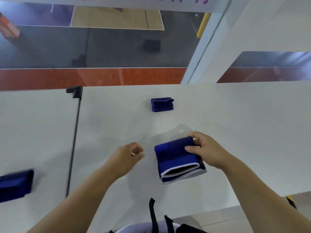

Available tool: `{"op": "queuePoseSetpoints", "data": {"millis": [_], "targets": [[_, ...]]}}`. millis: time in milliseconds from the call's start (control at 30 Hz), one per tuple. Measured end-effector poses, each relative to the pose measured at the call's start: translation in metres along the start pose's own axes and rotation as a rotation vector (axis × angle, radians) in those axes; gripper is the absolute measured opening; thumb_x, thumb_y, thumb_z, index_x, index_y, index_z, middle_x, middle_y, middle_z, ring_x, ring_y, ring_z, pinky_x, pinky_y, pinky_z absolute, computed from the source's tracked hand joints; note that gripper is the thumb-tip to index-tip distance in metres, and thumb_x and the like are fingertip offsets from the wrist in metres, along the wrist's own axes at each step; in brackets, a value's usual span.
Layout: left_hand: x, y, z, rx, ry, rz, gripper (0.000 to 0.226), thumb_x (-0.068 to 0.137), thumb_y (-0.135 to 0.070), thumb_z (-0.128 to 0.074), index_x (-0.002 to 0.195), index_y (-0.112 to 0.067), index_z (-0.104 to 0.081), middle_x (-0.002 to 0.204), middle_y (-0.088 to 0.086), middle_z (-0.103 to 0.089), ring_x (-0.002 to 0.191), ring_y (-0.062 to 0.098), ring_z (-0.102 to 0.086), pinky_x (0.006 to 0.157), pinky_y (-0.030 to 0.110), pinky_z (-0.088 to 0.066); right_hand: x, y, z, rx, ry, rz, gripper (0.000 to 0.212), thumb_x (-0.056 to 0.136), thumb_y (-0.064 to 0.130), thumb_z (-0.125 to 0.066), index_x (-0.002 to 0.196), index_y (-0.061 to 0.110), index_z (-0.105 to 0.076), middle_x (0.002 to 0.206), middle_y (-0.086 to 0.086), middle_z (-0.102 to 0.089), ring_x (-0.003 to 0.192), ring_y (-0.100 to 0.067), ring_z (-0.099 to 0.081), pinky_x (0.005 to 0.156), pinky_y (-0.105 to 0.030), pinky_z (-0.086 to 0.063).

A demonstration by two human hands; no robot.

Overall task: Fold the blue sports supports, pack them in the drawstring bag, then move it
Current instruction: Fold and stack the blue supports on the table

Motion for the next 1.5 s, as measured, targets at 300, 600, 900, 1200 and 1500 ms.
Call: {"op": "queuePoseSetpoints", "data": {"millis": [300, 600, 900, 1200, 1500], "targets": [[0.019, -0.05, -0.046, 0.015, -0.064, -0.014, 0.033, 0.09, -0.037, -0.056, 0.121, -0.025, -0.054, 0.114, -0.007, -0.056, 0.096, 0.011, -0.057, 0.082, 0.025, -0.046, 0.047, -0.029, 0.02, -0.451, -0.021, 0.06, 0.014, 0.086, 0.018, -0.064, 0.097, 0.02, -0.055, 0.091, -0.001, -0.06, 0.075, -0.014, -0.056, 0.071, -0.03, -0.046], [0.035, -0.063, -0.071, 0.183, -0.058, 0.0, 0.029, 0.087, -0.028, -0.06, 0.115, -0.019, -0.06, 0.109, 0.002, -0.055, 0.098, 0.02, -0.057, 0.087, 0.028, -0.045, 0.06, -0.022, 0.011, -0.818, 0.038, 0.219, 0.026, 0.086, 0.028, -0.063, 0.106, 0.018, -0.05, 0.117, 0.002, -0.046, 0.11, -0.019, -0.039, 0.093, -0.036, -0.043], [0.037, -0.064, -0.069, 0.217, -0.092, 0.013, 0.028, 0.085, -0.023, -0.063, 0.113, -0.018, -0.059, 0.108, 0.001, -0.052, 0.096, 0.018, -0.053, 0.088, 0.026, -0.042, 0.065, -0.011, 0.008, -0.804, 0.173, 0.244, 0.021, 0.082, 0.022, -0.067, 0.088, 0.022, -0.046, 0.099, 0.001, -0.051, 0.087, -0.019, -0.052, 0.074, -0.028, -0.042], [0.004, -0.044, -0.038, 0.316, -0.113, 0.062, 0.032, 0.091, -0.034, -0.058, 0.117, -0.017, -0.059, 0.115, 0.001, -0.058, 0.1, 0.017, -0.058, 0.09, 0.027, -0.046, 0.054, 0.022, -0.001, -0.836, 0.229, 0.219, 0.021, 0.078, 0.021, -0.064, 0.097, 0.014, -0.061, 0.096, -0.003, -0.055, 0.082, -0.023, -0.06, 0.073, -0.036, -0.053], [-0.066, 0.007, 0.017, 0.481, -0.143, 0.137, 0.033, 0.091, -0.041, -0.052, 0.119, -0.024, -0.054, 0.121, -0.004, -0.056, 0.106, 0.018, -0.057, 0.09, 0.031, -0.045, 0.002, 0.078, -0.056, -1.138, 0.198, 0.345, 0.023, 0.084, 0.013, -0.051, 0.107, 0.02, -0.05, 0.097, -0.003, -0.057, 0.086, -0.023, -0.056, 0.07, -0.033, -0.046]]}}
Point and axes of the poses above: each hand's wrist, its own x-axis towards the middle knuckle, its own z-axis out of the back of the hand, y = z × x, the point moved 8 cm from there along x, towards the middle knuckle
